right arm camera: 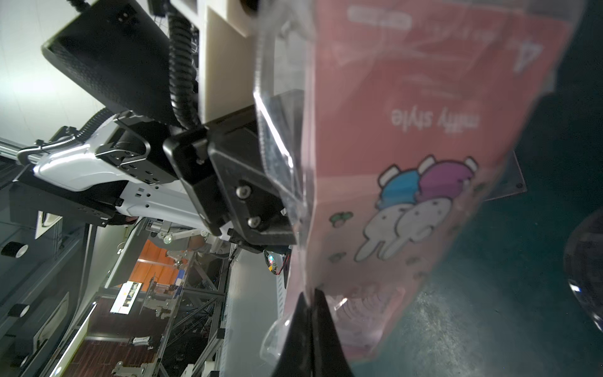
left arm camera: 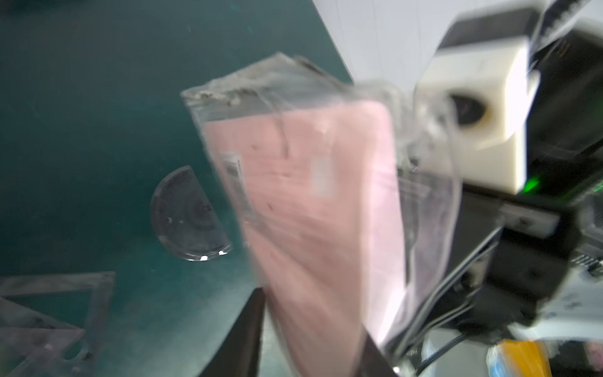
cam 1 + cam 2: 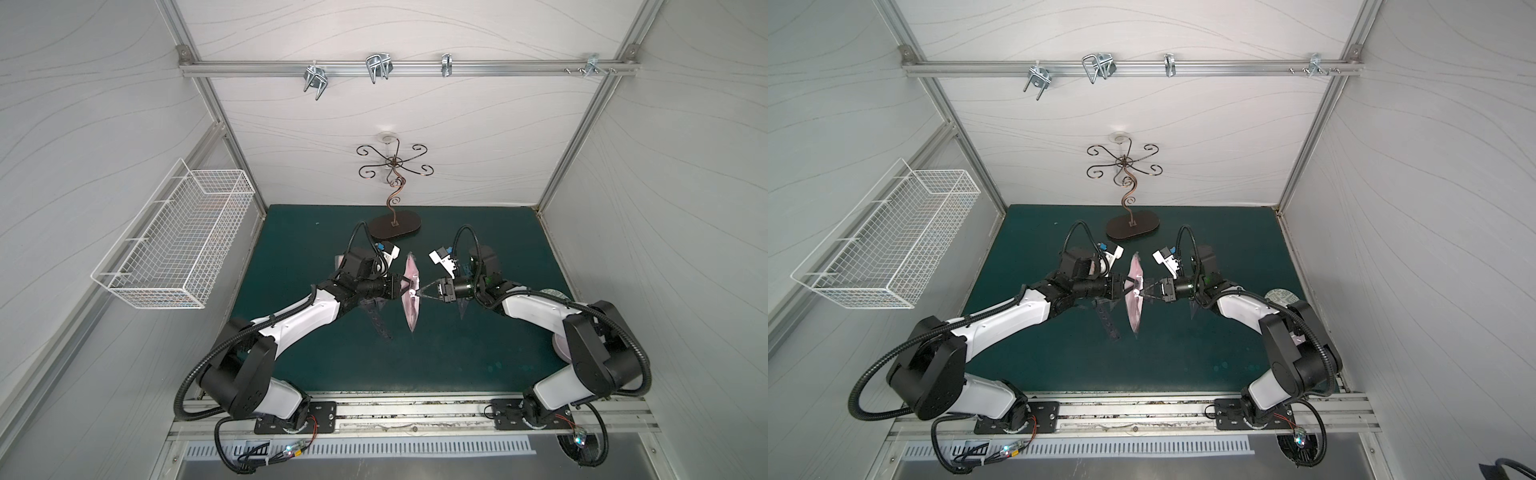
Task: Open the ruler set and take out the ruler
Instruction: Take out the ruler from the ruler set bag.
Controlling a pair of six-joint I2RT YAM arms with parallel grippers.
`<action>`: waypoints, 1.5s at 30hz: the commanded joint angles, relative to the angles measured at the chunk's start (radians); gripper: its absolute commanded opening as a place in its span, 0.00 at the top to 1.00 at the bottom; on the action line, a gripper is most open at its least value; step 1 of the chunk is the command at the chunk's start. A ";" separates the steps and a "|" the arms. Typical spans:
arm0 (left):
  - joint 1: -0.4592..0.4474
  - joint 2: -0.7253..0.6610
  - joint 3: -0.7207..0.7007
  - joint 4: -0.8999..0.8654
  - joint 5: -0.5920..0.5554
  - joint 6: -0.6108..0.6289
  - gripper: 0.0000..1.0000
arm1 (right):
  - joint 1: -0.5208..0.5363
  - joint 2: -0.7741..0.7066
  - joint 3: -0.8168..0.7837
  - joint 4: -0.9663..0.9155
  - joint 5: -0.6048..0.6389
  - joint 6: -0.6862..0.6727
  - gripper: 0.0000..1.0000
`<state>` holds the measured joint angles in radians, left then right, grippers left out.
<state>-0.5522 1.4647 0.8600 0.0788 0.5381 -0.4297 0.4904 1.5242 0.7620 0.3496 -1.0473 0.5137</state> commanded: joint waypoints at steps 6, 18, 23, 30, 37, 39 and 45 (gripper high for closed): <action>-0.007 0.037 0.065 -0.052 0.076 -0.015 0.77 | -0.007 -0.024 0.010 -0.068 0.048 -0.072 1.00; -0.002 0.021 0.135 -0.174 0.038 -0.021 0.57 | -0.001 -0.032 0.046 -0.273 0.241 -0.186 1.00; 0.015 -0.013 0.156 -0.208 0.030 -0.041 0.58 | 0.003 -0.036 0.063 -0.328 0.284 -0.205 1.00; 0.020 -0.011 0.159 -0.145 0.111 -0.110 1.00 | 0.004 -0.042 0.067 -0.335 0.292 -0.205 1.00; 0.006 0.071 0.132 -0.022 0.139 -0.161 1.00 | 0.004 -0.047 0.069 -0.329 0.287 -0.191 1.00; -0.003 0.089 0.142 -0.022 0.118 -0.147 1.00 | 0.004 -0.046 0.071 -0.334 0.287 -0.195 1.00; -0.007 0.133 0.144 -0.003 0.081 -0.134 1.00 | 0.004 -0.043 0.066 -0.324 0.283 -0.188 1.00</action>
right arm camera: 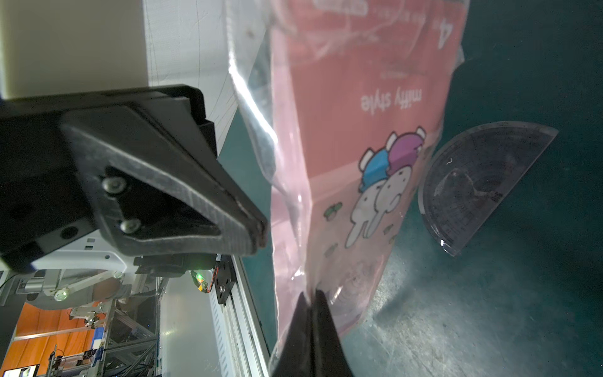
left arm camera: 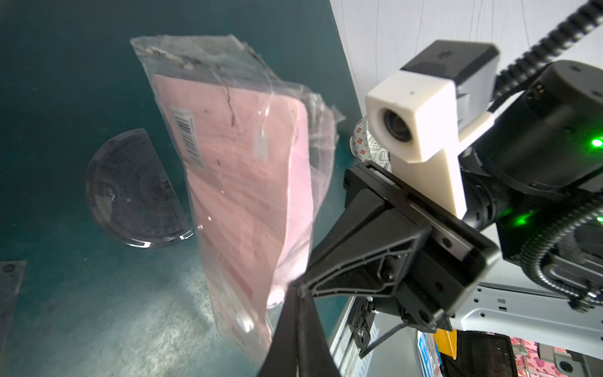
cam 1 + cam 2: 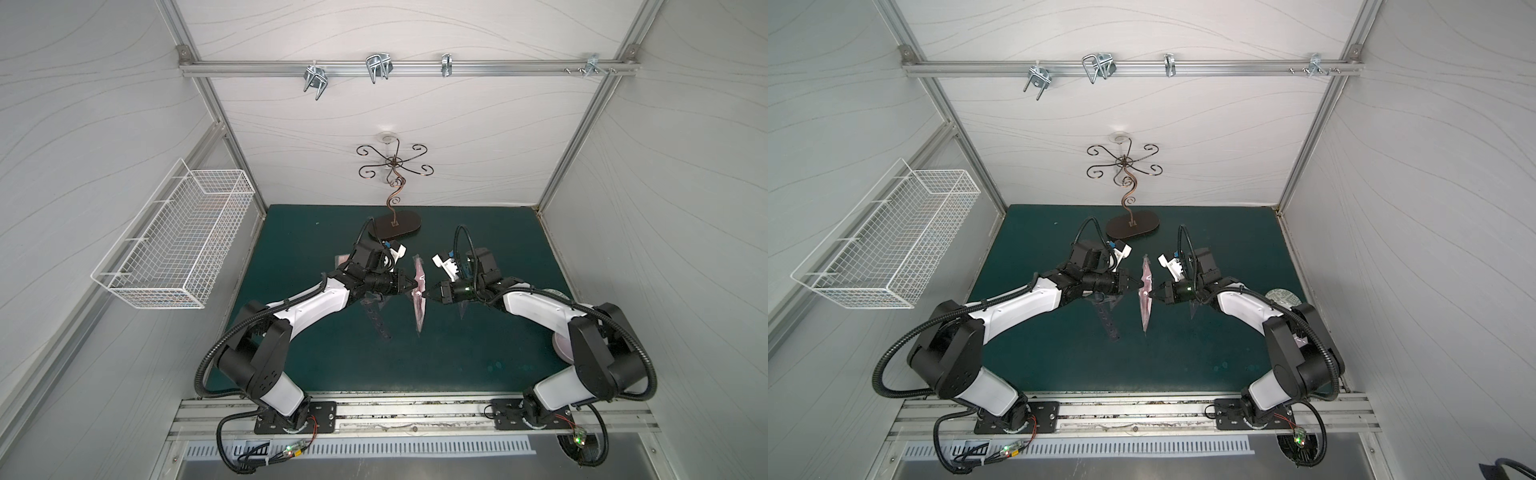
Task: Open the ruler set and take out the ruler
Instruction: Take out the ruler from the ruler set bag.
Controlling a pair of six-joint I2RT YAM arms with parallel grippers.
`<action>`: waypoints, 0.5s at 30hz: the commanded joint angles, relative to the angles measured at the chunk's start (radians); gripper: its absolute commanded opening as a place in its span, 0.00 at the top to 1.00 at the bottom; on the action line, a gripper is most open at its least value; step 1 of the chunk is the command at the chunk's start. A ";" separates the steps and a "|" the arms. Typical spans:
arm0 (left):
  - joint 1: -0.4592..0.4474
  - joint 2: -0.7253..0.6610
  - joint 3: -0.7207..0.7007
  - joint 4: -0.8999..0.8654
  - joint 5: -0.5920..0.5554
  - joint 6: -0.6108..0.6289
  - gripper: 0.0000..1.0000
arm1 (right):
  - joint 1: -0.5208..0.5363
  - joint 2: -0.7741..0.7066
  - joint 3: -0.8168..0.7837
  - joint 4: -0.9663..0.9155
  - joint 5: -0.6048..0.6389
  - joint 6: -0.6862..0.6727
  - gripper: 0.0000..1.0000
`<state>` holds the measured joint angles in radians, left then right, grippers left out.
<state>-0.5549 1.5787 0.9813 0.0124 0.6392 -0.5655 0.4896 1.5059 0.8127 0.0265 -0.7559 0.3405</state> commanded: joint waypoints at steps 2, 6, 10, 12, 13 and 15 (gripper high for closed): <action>-0.004 0.032 0.023 0.048 -0.046 0.011 1.00 | 0.004 -0.029 0.014 0.000 -0.007 -0.015 1.00; -0.004 0.060 0.030 0.003 -0.082 0.035 1.00 | 0.004 -0.031 0.015 -0.004 -0.008 -0.017 1.00; -0.004 0.081 0.031 -0.050 -0.121 0.055 1.00 | 0.003 -0.039 0.014 0.000 -0.012 -0.014 1.00; -0.005 0.082 0.033 -0.070 -0.137 0.060 1.00 | 0.000 -0.047 0.007 0.018 -0.020 -0.006 1.00; -0.004 0.083 0.031 -0.070 -0.137 0.062 1.00 | -0.002 -0.050 0.000 0.039 -0.031 0.004 1.00; -0.005 0.084 0.032 -0.062 -0.132 0.057 1.00 | -0.009 -0.050 -0.015 0.083 -0.053 0.029 1.00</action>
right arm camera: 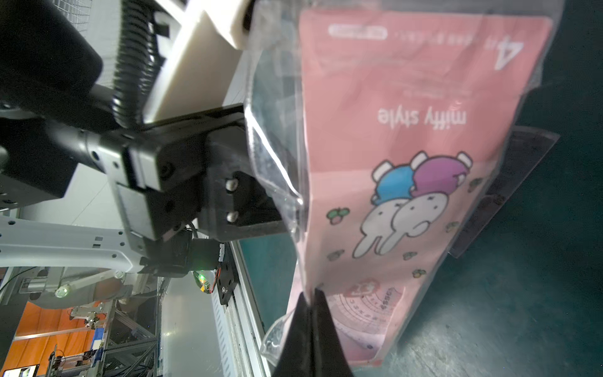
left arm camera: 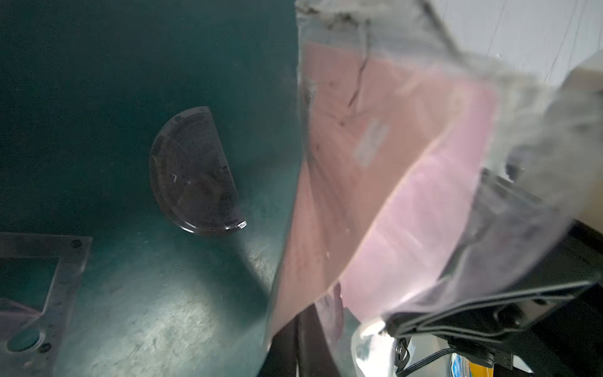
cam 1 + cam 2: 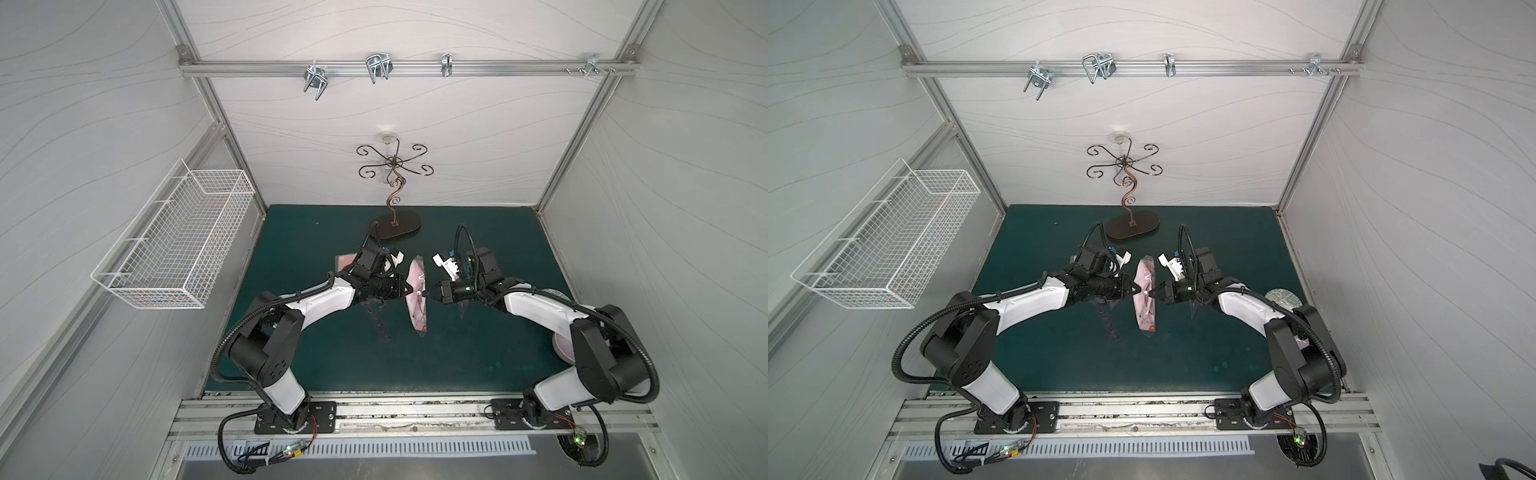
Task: Open the ruler set and take out the ruler
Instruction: Take out the ruler from the ruler set bag.
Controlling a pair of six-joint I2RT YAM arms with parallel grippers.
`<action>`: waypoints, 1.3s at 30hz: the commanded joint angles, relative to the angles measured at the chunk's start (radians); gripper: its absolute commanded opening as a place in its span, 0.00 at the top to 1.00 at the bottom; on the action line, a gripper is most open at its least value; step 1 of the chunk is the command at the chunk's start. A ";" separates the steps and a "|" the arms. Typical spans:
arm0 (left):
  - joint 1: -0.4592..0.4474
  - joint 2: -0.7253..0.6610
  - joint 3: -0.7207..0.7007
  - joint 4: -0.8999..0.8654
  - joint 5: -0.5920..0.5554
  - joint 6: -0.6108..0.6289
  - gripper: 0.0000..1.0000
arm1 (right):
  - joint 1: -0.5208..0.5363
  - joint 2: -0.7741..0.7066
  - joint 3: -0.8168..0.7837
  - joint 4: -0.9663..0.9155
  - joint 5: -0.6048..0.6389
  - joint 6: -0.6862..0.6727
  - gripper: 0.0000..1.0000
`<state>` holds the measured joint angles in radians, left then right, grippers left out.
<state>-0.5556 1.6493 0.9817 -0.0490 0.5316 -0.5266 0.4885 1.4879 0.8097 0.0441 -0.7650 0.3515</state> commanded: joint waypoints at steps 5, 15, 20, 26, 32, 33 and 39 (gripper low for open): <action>-0.004 0.028 0.044 0.021 0.050 0.014 0.94 | -0.013 -0.031 -0.019 0.112 -0.059 0.047 1.00; -0.002 -0.009 0.044 -0.012 0.072 0.036 0.61 | -0.014 -0.012 -0.004 0.108 -0.056 0.040 1.00; 0.011 -0.012 0.045 -0.041 0.026 0.017 0.73 | -0.015 -0.016 -0.002 0.079 -0.044 0.024 1.00; 0.037 -0.041 0.024 -0.051 -0.002 0.001 0.71 | -0.019 -0.022 0.001 0.050 -0.033 0.003 1.00; 0.037 -0.049 0.024 -0.035 0.019 0.002 0.68 | -0.019 -0.017 0.006 0.040 -0.028 -0.003 1.00; 0.038 -0.051 0.021 -0.029 0.020 0.000 0.68 | -0.018 -0.016 0.007 0.040 -0.029 -0.003 1.00; 0.047 -0.085 -0.005 0.004 0.030 -0.023 0.60 | -0.019 -0.007 0.017 0.016 -0.018 -0.011 1.00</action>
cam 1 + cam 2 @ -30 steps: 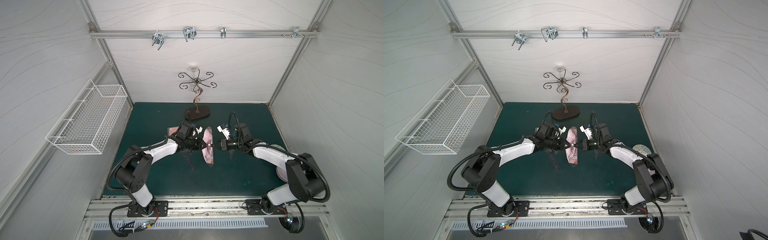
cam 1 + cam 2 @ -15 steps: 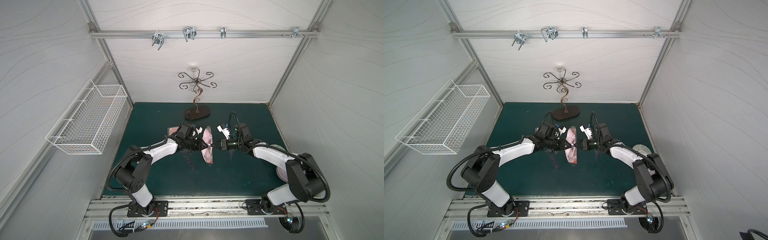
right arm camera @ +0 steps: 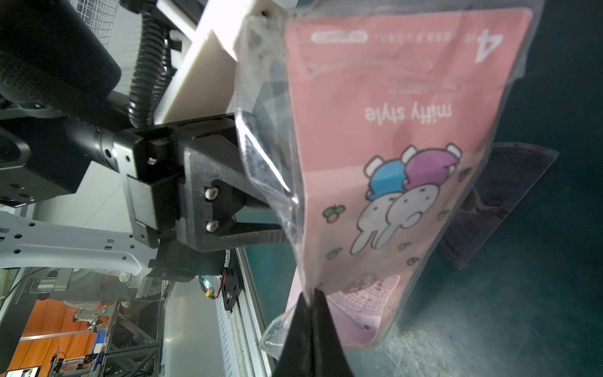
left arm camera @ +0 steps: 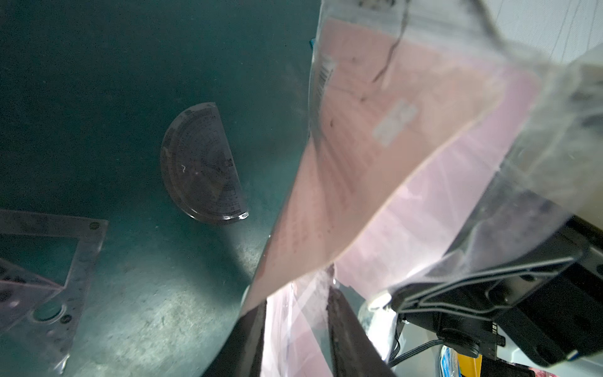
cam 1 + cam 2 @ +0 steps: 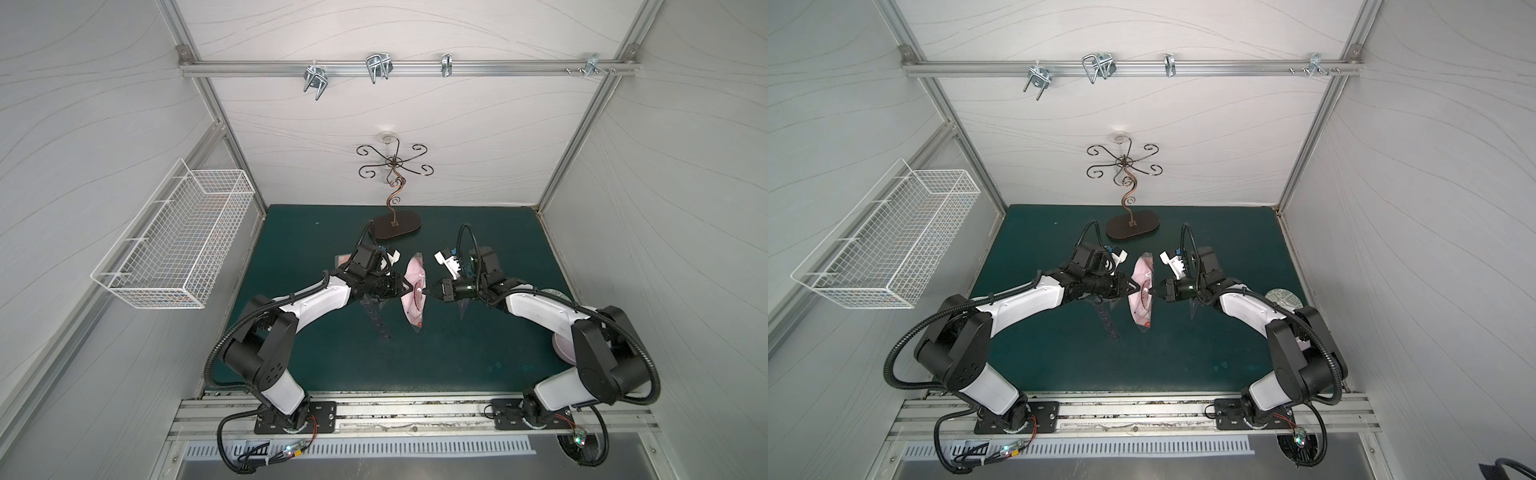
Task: Open the ruler set and take out the ruler
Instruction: Take out the ruler from the ruler set bag.
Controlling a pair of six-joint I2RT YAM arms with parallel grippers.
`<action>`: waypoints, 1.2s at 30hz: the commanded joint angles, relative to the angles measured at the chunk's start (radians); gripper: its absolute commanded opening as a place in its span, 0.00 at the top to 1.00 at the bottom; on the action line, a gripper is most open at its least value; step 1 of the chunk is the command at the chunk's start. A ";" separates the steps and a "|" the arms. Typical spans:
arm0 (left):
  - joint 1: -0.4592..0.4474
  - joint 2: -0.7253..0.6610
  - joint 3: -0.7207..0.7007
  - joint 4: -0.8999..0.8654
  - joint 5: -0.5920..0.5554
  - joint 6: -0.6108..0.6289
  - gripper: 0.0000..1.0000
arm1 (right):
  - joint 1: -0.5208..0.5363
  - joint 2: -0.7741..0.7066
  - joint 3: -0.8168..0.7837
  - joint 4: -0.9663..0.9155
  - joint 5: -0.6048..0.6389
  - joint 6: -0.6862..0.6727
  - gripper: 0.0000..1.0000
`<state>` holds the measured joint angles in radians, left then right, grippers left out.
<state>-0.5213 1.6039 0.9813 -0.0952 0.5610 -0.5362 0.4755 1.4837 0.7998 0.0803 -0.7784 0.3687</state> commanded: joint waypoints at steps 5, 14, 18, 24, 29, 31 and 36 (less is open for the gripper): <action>0.015 -0.055 -0.024 0.106 0.031 -0.028 0.49 | -0.006 0.012 0.033 -0.028 -0.002 -0.028 1.00; -0.037 0.016 0.023 0.018 -0.007 0.062 0.57 | -0.005 0.000 0.036 -0.019 -0.006 -0.015 1.00; -0.048 0.030 0.035 0.019 -0.018 0.071 0.57 | -0.005 0.000 0.038 -0.018 -0.009 -0.012 1.00; -0.069 0.069 0.051 0.077 0.006 0.057 0.56 | -0.003 0.000 0.029 0.006 -0.013 0.004 1.00; -0.080 0.118 0.072 0.119 0.030 0.037 0.83 | -0.003 -0.006 0.021 0.015 -0.003 0.018 1.00; -0.080 0.120 0.071 0.130 0.034 0.033 0.94 | -0.003 -0.011 0.021 -0.005 0.019 0.013 1.00; -0.078 0.111 0.093 0.093 0.023 0.046 1.00 | -0.013 -0.020 0.035 -0.096 0.116 0.003 1.00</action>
<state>-0.5983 1.7164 1.0180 -0.0204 0.5785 -0.5045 0.4728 1.4891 0.8127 0.0471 -0.7223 0.3832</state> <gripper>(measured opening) 0.060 0.045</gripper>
